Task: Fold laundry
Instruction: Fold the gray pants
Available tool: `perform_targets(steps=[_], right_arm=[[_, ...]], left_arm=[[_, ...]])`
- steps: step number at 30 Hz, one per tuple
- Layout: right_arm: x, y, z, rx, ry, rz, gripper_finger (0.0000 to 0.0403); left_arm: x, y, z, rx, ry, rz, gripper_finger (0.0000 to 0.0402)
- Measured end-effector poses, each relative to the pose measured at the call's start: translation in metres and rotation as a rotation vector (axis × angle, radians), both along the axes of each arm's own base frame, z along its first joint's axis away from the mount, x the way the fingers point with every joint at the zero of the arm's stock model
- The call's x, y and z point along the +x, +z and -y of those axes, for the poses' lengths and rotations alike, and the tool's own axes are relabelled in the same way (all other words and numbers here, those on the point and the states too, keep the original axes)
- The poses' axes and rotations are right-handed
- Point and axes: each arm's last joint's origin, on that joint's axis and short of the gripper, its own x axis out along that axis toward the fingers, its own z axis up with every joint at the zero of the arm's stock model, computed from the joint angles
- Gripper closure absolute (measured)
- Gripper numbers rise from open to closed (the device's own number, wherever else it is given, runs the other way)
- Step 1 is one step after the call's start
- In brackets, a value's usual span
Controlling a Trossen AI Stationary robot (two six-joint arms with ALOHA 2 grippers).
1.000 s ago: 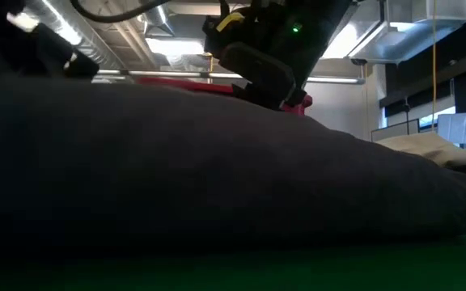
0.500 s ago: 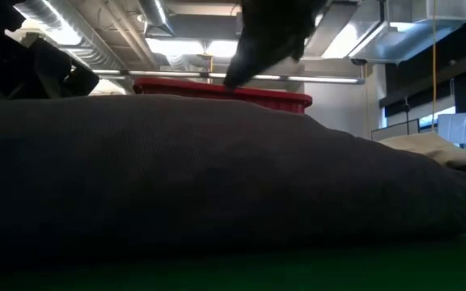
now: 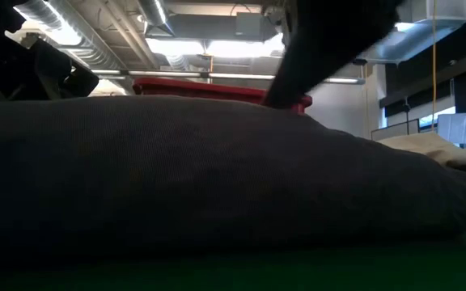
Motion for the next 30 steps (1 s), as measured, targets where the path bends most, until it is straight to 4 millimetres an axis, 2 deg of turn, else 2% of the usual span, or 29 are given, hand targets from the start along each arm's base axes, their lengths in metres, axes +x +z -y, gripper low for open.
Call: perform_targets(steps=[4, 7, 30], right_arm=[[0.004, -0.020, -0.002, 0.003, -0.006, -0.053, 0.0398], [0.005, -0.028, -0.002, -0.002, -0.009, -0.070, 0.0398], [0.005, -0.029, -0.002, -0.012, -0.010, -0.073, 0.0398]], left_arm=[[0.000, 0.000, 0.000, 0.000, 0.000, 0.000, 0.0260], [0.000, 0.000, 0.000, 0.000, 0.001, 0.001, 0.0260], [0.000, 0.000, -0.001, 0.013, 0.008, 0.011, 0.0260]])
